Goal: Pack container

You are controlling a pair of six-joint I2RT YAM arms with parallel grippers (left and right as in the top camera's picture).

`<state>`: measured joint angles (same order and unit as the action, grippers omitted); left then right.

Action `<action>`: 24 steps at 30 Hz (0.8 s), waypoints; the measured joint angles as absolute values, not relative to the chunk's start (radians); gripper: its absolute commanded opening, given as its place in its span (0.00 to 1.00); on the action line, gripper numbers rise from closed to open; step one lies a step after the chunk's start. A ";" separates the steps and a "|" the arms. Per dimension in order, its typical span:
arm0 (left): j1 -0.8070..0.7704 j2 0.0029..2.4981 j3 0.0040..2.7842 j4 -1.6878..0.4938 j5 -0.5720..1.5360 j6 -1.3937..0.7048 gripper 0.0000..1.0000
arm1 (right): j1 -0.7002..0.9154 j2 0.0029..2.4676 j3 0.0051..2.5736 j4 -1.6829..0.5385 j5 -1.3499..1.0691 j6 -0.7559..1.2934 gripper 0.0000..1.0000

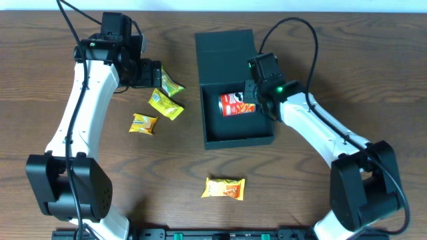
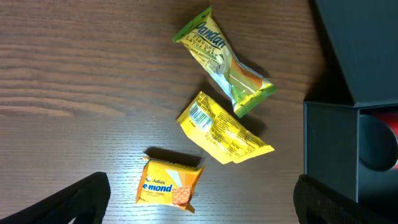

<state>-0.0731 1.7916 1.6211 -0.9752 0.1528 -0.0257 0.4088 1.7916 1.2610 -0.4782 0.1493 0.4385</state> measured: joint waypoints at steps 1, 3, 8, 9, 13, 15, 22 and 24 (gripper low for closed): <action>-0.073 1.792 1.621 -0.975 0.153 -0.027 0.95 | 0.409 1.793 1.293 -0.501 0.134 0.434 0.02; -0.073 1.792 1.621 -0.975 0.153 -0.030 0.95 | 0.409 1.793 1.352 -0.532 0.073 0.431 0.02; -0.073 1.792 1.621 -0.975 0.153 -0.034 0.95 | 0.410 1.793 1.398 -0.550 -0.138 0.489 0.02; -0.073 1.792 1.621 -0.975 0.153 -0.034 0.95 | 0.411 1.794 1.398 -0.559 -0.170 0.503 0.02; -0.073 1.792 1.621 -0.974 0.153 -0.034 0.95 | 0.452 1.817 1.397 -0.564 -0.221 0.538 0.01; -0.073 1.792 1.621 -0.968 0.153 -0.034 0.95 | 0.484 1.848 1.397 -0.563 -0.229 0.544 0.02; -0.073 1.792 1.621 -0.964 0.153 -0.046 0.95 | 0.545 1.943 1.397 -0.562 -0.208 0.544 0.01; -0.073 1.792 1.621 -0.964 0.153 -0.049 0.95 | 0.545 1.956 1.397 -0.561 -0.194 0.544 0.02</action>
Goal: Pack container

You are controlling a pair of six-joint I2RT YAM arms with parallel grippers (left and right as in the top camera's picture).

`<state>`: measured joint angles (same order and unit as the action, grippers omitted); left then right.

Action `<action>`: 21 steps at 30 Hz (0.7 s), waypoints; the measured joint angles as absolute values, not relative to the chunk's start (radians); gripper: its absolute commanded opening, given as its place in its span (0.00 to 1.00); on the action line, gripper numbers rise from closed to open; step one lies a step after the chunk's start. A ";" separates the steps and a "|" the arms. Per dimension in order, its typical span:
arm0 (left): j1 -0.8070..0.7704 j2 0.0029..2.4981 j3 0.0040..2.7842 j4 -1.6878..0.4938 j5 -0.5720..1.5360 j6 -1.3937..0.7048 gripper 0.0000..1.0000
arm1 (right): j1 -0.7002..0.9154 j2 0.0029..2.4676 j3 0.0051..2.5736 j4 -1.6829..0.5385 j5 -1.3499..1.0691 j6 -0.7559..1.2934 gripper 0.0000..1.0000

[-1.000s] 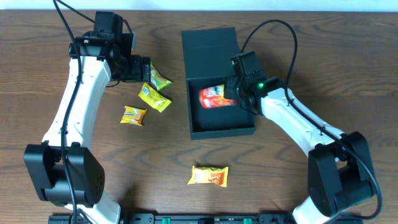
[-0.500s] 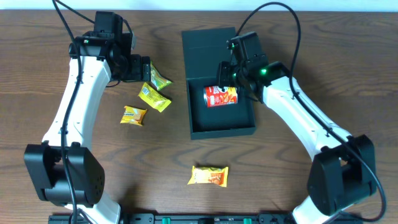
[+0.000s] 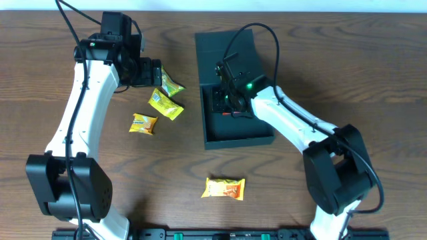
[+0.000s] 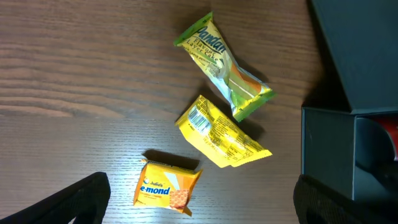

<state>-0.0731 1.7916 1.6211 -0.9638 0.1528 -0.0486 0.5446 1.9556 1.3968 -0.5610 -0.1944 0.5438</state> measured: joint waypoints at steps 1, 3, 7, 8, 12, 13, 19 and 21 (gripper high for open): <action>-0.073 1.792 1.621 -0.964 0.153 -0.049 0.95 | 0.545 1.961 1.397 -0.561 -0.183 0.544 0.01; -0.073 1.792 1.621 -0.964 0.153 -0.049 0.95 | 0.545 1.974 1.397 -0.559 -0.152 0.544 0.02; -0.073 1.792 1.621 -0.963 0.153 -0.049 0.95 | 0.545 1.983 1.397 -0.546 -0.068 0.532 0.02; -0.073 1.792 1.621 -0.964 0.153 -0.049 0.96 | 0.545 1.983 1.397 -0.541 -0.049 0.528 0.01; -0.073 1.792 1.621 -0.963 0.153 -0.049 0.95 | 0.545 1.983 1.397 -0.517 0.002 0.507 0.01; -0.073 1.792 1.621 -0.963 0.153 -0.049 0.95 | 0.544 1.983 1.397 -0.513 0.010 0.503 0.01; -0.073 1.792 1.621 -0.963 0.153 -0.049 0.95 | 0.542 1.983 1.397 -0.508 0.050 0.474 0.02; -0.073 1.792 1.621 -0.963 0.153 -0.049 0.95 | 0.542 1.983 1.397 -0.508 0.073 0.457 0.01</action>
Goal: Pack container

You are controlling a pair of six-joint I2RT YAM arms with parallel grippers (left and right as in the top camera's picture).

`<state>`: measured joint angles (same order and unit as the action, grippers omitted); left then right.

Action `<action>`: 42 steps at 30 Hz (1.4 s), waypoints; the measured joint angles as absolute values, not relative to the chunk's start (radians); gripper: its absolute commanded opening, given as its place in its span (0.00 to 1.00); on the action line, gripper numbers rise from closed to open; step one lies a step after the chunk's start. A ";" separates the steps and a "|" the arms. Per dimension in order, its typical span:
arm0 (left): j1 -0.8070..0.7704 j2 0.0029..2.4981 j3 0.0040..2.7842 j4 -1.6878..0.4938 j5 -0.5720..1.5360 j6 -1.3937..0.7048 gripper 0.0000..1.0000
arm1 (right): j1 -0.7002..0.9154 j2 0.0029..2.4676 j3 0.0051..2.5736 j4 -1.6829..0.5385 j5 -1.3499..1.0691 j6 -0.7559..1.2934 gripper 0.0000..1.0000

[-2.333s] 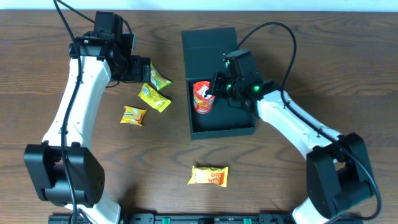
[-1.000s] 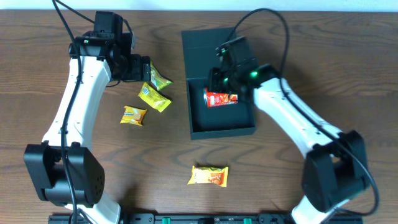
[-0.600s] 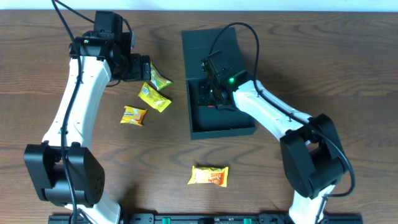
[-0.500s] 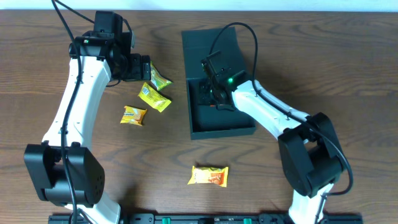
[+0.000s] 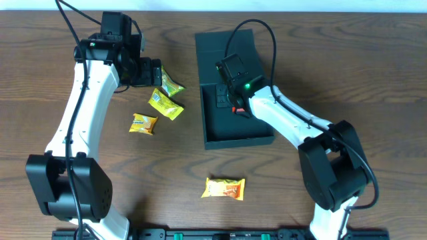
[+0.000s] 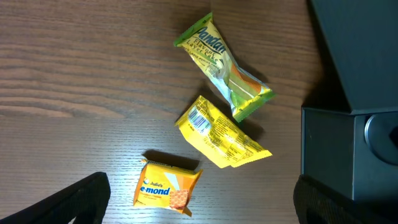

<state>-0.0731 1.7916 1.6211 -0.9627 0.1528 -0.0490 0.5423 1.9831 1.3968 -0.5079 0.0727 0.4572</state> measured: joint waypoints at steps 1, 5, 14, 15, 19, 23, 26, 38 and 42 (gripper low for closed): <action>-0.073 1.792 1.621 -0.963 0.153 -0.049 0.95 | 0.542 1.983 1.397 -0.508 0.081 0.452 0.01; -0.073 1.792 1.621 -0.963 0.153 -0.049 0.95 | 0.542 1.983 1.397 -0.507 0.085 0.437 0.02; -0.073 1.792 1.621 -0.962 0.154 -0.049 0.95 | 0.538 1.983 1.575 -0.593 0.007 0.417 0.01; -0.073 1.792 1.621 -0.962 0.153 -0.049 0.95 | 0.536 1.983 1.618 -0.625 0.002 0.411 0.02; -0.073 1.792 1.621 -0.962 0.153 -0.049 0.95 | 0.521 1.983 1.766 -0.812 0.001 0.382 0.02; -0.073 1.792 1.621 -0.961 0.153 -0.049 0.95 | 0.478 1.979 1.819 -1.034 0.014 0.375 0.02; -0.073 1.792 1.621 -0.961 0.153 -0.049 0.95 | 0.454 1.979 1.808 -1.118 -0.001 0.379 0.01; -0.073 1.792 1.621 -0.958 0.153 -0.049 0.95 | 0.451 1.979 1.562 -0.989 -0.004 0.405 0.02; -0.073 1.792 1.621 -0.950 0.152 -0.049 0.95 | 0.451 1.979 1.503 -0.923 -0.003 0.410 0.01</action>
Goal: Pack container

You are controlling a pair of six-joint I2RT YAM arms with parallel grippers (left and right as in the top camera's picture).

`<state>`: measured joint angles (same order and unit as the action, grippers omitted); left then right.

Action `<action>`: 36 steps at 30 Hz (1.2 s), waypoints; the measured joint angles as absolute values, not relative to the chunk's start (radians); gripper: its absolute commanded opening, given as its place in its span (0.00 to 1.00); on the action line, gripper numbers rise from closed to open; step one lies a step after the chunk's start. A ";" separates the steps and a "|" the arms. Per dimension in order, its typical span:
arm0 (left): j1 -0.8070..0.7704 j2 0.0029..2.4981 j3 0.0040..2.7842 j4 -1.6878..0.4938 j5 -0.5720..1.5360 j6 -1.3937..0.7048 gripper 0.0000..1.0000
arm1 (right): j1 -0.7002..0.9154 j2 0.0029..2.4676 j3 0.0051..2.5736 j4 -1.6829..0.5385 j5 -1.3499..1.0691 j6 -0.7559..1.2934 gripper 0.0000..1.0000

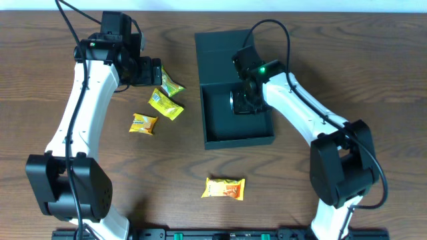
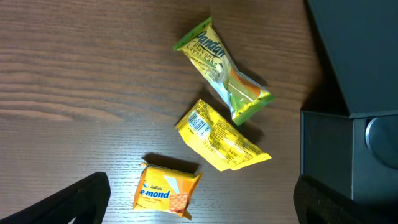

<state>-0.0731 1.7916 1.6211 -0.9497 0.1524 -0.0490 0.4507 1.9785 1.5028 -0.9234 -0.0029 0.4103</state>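
Note:
A black box [image 1: 230, 130] lies open at mid-table, its lid [image 1: 223, 53] folded back. Inside it a can [image 1: 238, 102] stands on end, its grey round top [image 2: 380, 134] showing. My right gripper [image 1: 243, 100] is down in the box's far right part, shut on the can. My left gripper [image 1: 152, 72] hangs open above the snacks left of the box, its fingers [image 2: 81, 199] wide apart with nothing between them. Below it lie a green Pandan wafer [image 2: 222, 68], a yellow packet [image 2: 221, 135] and an orange Julie's packet [image 2: 166, 190].
Another orange snack packet [image 1: 223, 188] lies near the front edge, below the box. The box's near wall [image 2: 326, 162] rises at the right of the left wrist view. The three snacks sit in a loose cluster between my left arm and the box.
My right gripper has moved from the box's left-middle to its far right part. The can, then mostly hidden, now stands upright with its grey top showing. The left arm barely moved.
The red can lay on its side in the box with my right gripper at its right end. Then the gripper was at the box's left side over the can, hiding most of it. Now the can stands on end further right. My left gripper stayed open above the snacks.

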 measured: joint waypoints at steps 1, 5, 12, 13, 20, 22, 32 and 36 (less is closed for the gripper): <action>-0.073 1.792 1.621 -0.946 0.152 -0.049 0.95 | 0.451 1.979 1.496 -0.908 0.000 0.410 0.02; -0.073 1.792 1.621 -0.937 0.152 -0.049 0.95 | 0.451 1.979 1.490 -0.866 0.038 0.411 0.02; -0.073 1.792 1.621 -0.937 0.152 -0.049 0.95 | 0.451 1.979 1.490 -0.839 0.086 0.413 0.02; -0.073 1.792 1.621 -0.937 0.152 -0.049 0.95 | 0.451 1.979 1.490 -0.839 0.083 0.413 0.01; -0.073 1.792 1.621 -0.934 0.152 -0.049 0.95 | 0.451 1.979 1.552 -0.916 0.006 0.413 0.01; -0.073 1.792 1.621 -0.931 0.152 -0.049 0.95 | 0.451 1.979 1.607 -0.951 -0.030 0.417 0.01; -0.073 1.792 1.621 -0.929 0.150 -0.049 0.95 | 0.478 1.977 1.679 -0.848 -0.142 0.508 0.01; -0.073 1.792 1.621 -0.929 0.150 -0.049 0.96 | 0.508 1.978 1.679 -0.826 -0.138 0.520 0.02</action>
<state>-0.0731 1.7916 1.6211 -0.9295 0.1505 -0.0490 0.5083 1.9781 1.6794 -0.8261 -0.1383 0.5201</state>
